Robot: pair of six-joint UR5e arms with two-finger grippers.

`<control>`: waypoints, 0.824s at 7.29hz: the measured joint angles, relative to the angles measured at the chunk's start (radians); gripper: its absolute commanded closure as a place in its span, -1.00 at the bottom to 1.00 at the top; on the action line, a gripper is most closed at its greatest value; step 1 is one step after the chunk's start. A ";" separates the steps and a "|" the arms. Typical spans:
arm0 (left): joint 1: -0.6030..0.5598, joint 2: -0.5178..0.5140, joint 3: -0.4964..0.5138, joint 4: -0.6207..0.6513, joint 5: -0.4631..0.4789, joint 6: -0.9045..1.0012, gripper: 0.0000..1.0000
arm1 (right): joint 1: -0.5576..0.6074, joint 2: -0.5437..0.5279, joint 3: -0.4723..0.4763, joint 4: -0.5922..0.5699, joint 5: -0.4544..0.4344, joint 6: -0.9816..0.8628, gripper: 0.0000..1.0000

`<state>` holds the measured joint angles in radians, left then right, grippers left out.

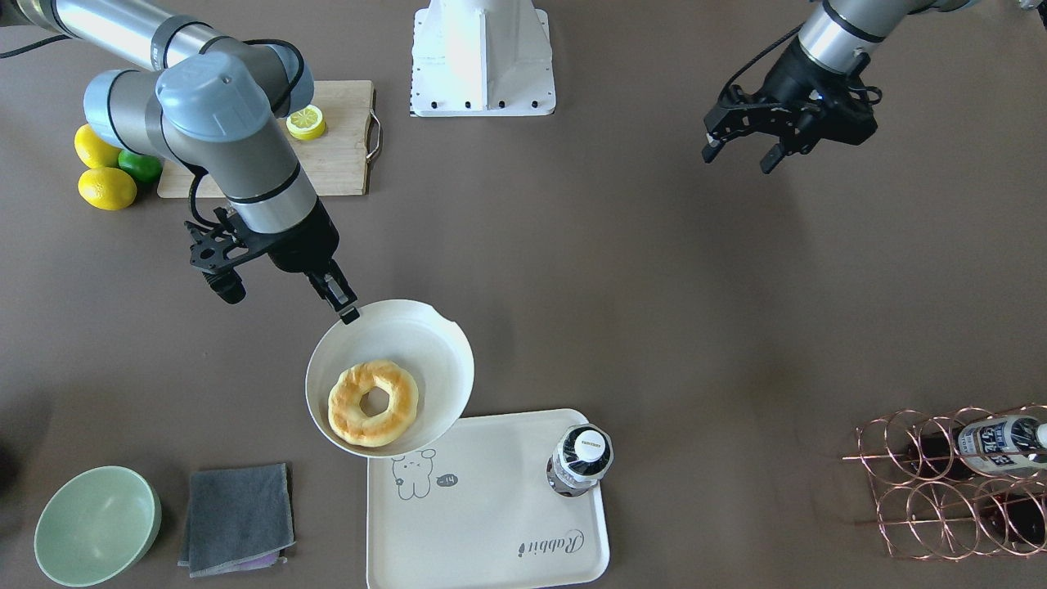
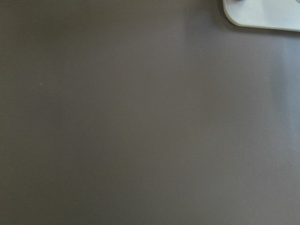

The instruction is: Place donut on tray

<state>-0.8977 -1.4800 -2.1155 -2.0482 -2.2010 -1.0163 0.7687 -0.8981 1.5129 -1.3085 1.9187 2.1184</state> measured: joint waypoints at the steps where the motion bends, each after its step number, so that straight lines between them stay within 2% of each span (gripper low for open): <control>1: -0.074 0.068 0.045 -0.081 -0.066 0.093 -0.96 | 0.011 0.081 -0.110 0.001 0.001 0.019 1.00; 3: -0.186 0.128 0.137 -0.202 -0.155 0.189 -0.96 | 0.021 0.193 -0.283 0.043 0.001 0.027 1.00; 5: -0.218 0.158 0.164 -0.256 -0.174 0.213 -0.96 | 0.022 0.268 -0.472 0.180 0.000 0.027 1.00; 6: -0.226 0.173 0.165 -0.275 -0.176 0.215 -0.96 | 0.021 0.305 -0.556 0.226 -0.001 0.026 0.46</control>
<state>-1.1236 -1.3069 -1.9502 -2.3235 -2.3769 -0.8017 0.7893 -0.5935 0.9568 -1.0822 1.9179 2.1441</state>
